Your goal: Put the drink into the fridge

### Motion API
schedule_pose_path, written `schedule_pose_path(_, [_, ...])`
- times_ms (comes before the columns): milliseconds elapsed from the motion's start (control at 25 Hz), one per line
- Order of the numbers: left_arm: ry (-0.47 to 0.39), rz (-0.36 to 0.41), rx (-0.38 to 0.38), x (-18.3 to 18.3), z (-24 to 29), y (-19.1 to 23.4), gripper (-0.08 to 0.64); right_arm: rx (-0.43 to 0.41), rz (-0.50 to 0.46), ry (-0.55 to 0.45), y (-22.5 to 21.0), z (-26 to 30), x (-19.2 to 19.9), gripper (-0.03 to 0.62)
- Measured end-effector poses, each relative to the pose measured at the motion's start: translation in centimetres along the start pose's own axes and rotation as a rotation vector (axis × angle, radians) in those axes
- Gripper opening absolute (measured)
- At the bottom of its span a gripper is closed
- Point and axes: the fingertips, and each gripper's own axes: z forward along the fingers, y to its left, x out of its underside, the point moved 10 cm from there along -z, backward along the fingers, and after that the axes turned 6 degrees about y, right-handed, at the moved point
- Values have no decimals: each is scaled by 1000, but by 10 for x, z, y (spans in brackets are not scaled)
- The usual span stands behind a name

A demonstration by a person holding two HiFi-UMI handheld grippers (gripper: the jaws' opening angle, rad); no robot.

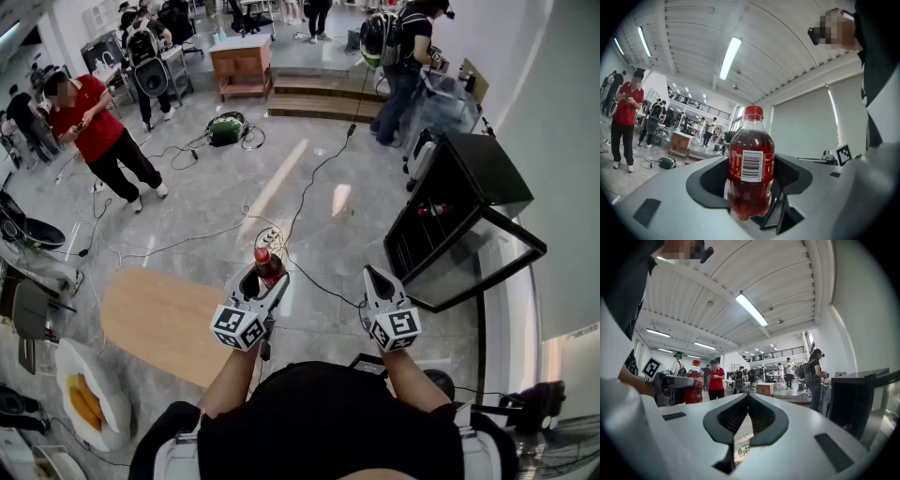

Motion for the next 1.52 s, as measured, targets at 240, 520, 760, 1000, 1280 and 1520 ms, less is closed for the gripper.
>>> schedule_pose_path(240, [-1, -5, 8, -1, -12, -2, 310, 7, -6, -12, 5, -9, -2, 21])
schedule_pose_path(520, [-18, 9, 0, -6, -9, -9, 311, 26, 2, -24, -5, -20, -1, 21])
schedule_pose_path(760, [-4, 56, -11, -12, -11, -12, 310, 1, 34, -69, -8, -21, -8, 21])
schedule_pose_path(1000, [-15, 46, -14, -9, 1, -21, 311, 39, -68, -53, -16, -26, -6, 23])
schedule_pose_path(1280, [-24, 31, 5, -12, 10, -33, 311, 11, -63, -31, -35, -26, 2, 23])
schedule_pose_path(1520, [-35, 30, 29, -15, 25, -48, 311, 12, -44, -34, -55, -32, 5, 23])
